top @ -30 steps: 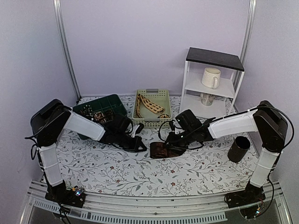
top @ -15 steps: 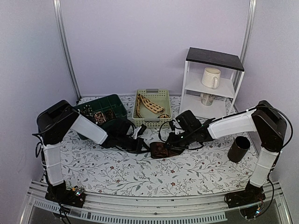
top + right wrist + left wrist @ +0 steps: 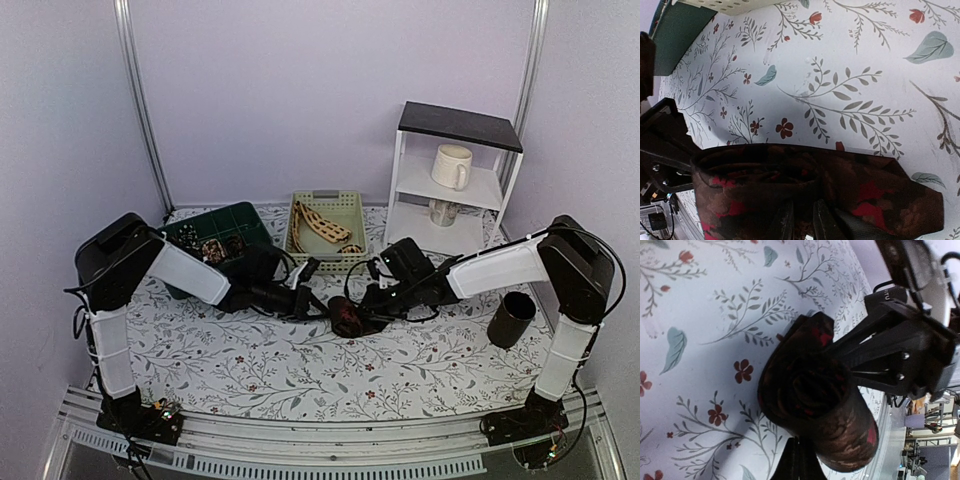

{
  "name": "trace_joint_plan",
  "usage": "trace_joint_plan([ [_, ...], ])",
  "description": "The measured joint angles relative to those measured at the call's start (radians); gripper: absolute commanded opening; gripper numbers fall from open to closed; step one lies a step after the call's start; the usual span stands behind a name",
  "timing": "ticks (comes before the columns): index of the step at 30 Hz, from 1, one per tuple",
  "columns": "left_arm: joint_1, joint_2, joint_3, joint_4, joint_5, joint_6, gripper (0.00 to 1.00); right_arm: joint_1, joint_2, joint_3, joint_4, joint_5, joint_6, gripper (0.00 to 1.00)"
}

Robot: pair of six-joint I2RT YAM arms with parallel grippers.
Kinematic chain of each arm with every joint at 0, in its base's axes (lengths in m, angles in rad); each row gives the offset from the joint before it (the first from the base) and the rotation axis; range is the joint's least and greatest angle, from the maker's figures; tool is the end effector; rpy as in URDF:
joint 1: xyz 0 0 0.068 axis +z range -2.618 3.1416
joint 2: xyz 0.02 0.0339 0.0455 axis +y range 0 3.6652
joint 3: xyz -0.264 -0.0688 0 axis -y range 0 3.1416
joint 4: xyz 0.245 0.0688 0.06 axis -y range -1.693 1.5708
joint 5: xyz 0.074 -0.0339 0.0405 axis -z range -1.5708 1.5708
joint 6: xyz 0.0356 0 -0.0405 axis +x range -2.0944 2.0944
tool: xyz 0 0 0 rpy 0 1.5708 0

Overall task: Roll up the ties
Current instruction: Roll the tie at the center of the board.

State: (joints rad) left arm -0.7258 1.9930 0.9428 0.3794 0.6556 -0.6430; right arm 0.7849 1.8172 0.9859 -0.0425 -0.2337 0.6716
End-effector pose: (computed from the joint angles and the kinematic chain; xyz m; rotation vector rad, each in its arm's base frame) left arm 0.2714 -0.2699 0.1081 0.5074 2.4500 -1.4045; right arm 0.2514 0.2628 0.1457 -0.2616 2.6269 0.8689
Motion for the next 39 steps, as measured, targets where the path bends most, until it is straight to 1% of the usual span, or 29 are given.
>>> trace_joint_plan([
  [12,-0.016,-0.022,0.071,-0.003,0.025,-0.005,0.0,-0.013,-0.01,-0.037,-0.002,0.014,-0.003,0.14],
  [18,-0.027,-0.013,0.109,-0.011,0.025,-0.005,0.0,-0.028,-0.046,-0.07,-0.003,0.015,-0.003,0.11],
  [22,-0.036,-0.004,0.125,-0.025,0.023,-0.005,0.0,-0.043,-0.082,-0.09,-0.003,0.015,-0.004,0.07],
  [27,-0.041,0.003,0.139,-0.043,0.021,-0.005,0.0,-0.048,-0.111,-0.104,-0.001,0.014,-0.003,0.06],
  [30,-0.042,0.006,0.145,-0.052,0.021,-0.005,0.0,-0.048,-0.133,-0.122,-0.002,0.013,0.005,0.12],
  [33,-0.045,0.013,0.157,-0.057,0.02,-0.005,0.0,-0.048,-0.167,-0.137,-0.002,0.013,0.022,0.21],
  [38,-0.056,0.024,0.187,-0.066,0.017,-0.005,0.0,-0.048,-0.217,-0.155,0.042,-0.018,0.064,0.21],
  [39,-0.059,0.026,0.191,-0.066,0.017,-0.005,0.0,-0.048,-0.22,-0.162,0.059,-0.031,0.076,0.24],
])
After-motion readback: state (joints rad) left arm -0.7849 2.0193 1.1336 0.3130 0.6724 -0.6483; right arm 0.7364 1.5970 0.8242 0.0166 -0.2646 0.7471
